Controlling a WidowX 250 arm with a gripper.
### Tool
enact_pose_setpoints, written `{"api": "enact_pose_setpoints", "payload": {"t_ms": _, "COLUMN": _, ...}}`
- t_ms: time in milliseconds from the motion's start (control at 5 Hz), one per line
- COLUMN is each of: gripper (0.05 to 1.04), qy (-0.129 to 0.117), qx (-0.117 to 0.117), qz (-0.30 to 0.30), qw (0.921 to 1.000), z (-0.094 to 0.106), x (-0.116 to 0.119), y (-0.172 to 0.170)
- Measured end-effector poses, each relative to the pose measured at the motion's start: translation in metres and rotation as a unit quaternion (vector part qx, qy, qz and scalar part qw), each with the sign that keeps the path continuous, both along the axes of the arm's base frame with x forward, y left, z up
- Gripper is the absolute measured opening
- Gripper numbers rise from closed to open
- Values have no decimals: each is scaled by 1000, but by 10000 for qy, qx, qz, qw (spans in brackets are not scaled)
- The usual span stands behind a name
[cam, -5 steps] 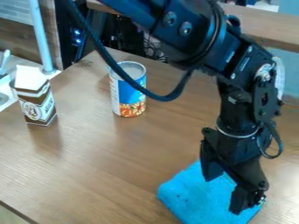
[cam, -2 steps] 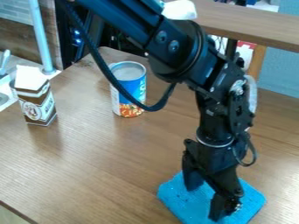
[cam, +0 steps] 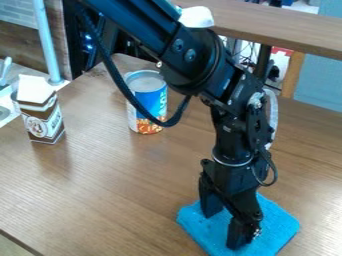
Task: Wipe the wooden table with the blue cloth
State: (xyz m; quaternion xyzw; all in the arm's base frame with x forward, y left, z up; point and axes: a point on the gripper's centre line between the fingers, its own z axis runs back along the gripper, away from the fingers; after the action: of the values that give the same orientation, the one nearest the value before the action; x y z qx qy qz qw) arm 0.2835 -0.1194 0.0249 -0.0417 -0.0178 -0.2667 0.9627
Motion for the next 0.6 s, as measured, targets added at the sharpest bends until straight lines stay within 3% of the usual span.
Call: {"api": "enact_pose_setpoints", "payload": {"t_ms": 600, "gripper": 1009, "qy": -371, "qx": 189, "qz": 123, "qw": 9991, "z": 2, "x": 70, "y": 15}}
